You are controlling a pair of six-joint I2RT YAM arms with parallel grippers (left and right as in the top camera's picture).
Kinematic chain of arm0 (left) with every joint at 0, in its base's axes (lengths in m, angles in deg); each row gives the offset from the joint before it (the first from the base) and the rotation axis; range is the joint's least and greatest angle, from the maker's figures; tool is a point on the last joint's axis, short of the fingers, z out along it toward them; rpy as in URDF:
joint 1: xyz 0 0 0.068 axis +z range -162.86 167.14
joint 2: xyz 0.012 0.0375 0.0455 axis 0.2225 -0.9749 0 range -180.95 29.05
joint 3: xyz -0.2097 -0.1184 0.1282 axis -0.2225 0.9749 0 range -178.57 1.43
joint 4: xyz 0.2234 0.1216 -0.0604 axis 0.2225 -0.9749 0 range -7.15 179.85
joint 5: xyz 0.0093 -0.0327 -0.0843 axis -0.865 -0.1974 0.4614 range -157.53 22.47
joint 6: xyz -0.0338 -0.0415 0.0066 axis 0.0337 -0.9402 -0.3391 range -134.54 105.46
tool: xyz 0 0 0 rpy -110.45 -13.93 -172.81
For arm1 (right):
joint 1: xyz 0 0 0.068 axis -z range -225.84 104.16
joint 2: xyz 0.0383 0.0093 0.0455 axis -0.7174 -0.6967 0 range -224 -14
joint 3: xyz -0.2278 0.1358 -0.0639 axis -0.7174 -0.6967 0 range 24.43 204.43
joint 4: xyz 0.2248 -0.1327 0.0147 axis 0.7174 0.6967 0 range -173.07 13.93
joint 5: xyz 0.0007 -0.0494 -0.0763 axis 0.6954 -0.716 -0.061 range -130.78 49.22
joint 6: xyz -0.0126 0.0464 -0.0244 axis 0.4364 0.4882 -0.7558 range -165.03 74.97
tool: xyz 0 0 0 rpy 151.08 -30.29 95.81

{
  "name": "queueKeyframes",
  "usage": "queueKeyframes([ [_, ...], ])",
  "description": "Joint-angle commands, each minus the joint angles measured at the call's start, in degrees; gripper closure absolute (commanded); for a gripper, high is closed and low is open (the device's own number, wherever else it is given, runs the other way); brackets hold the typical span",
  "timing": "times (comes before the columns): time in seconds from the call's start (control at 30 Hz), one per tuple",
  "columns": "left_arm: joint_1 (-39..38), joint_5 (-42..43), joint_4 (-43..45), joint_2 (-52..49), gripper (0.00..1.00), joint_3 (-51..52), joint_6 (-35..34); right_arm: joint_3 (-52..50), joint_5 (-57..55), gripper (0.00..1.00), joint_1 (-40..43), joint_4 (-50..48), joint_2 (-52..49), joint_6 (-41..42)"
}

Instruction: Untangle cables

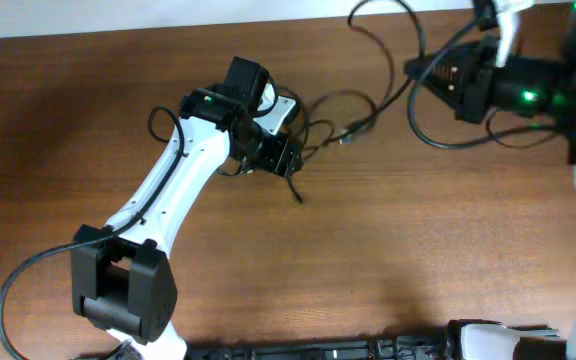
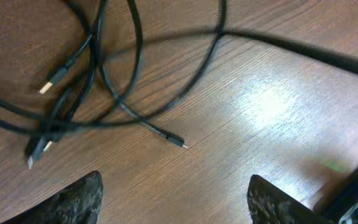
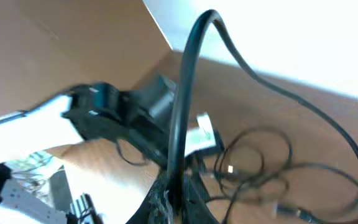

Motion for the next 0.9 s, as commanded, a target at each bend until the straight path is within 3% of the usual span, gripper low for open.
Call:
queueKeyframes([
  [0.0, 0.1, -0.4, -0.1, 0.2, 0.25, 0.5, 1.1, 7.6, 1.2, 0.96, 0.2, -5.0, 3.5, 6.1],
  [0.07, 0.1, -0.4, -0.1, 0.2, 0.25, 0.7, 1.1, 9.2, -0.8, 0.96, 0.2, -14.2, 5.6, 13.5],
  [0.1, 0.1, -0.4, -0.1, 0.2, 0.25, 1.3, 1.1, 9.2, -9.1, 0.96, 0.2, -18.8, 7.1, 18.3],
  [0.23, 0.1, -0.4, 0.3, 0.2, 0.25, 3.9, 1.1, 9.2, -43.1, 0.96, 0.2, -19.5, 9.1, 19.2],
  [0.33, 0.1, -0.4, 0.6, 0.2, 0.25, 4.9, 1.1, 9.2, -80.1, 0.96, 0.2, -8.7, 7.6, 19.2],
  [0.43, 0.1, -0.4, 0.8, 0.2, 0.26, 4.9, 1.1, 9.1, -97.8, 0.96, 0.2, 4.2, 1.4, 19.2],
  [0.53, 0.1, -0.4, 0.8, 0.2, 0.26, 4.9, 1.1, 9.1, -98.8, 0.96, 4.5, 13.5, -7.8, 25.3],
  [0.7, 0.1, -0.4, 0.8, 0.2, 0.26, 4.9, 1.1, 9.1, -70.3, 0.96, 23.8, 23.6, -21.4, 26.7],
  [0.77, 0.1, -0.4, 0.8, 0.2, 0.26, 4.9, 1.1, 8.9, -68.8, 0.96, 27.6, 25.9, -24.2, 26.7],
  [0.8, 0.1, -0.4, 0.8, 0.2, 0.26, 4.9, 1.1, 8.2, -68.8, 0.83, 28.6, 26.0, -24.5, 26.7],
  [0.87, 0.1, -0.4, 0.8, 0.2, 0.26, 4.9, 1.1, 8.2, -68.5, 0.07, 28.7, 26.0, -24.5, 26.7],
])
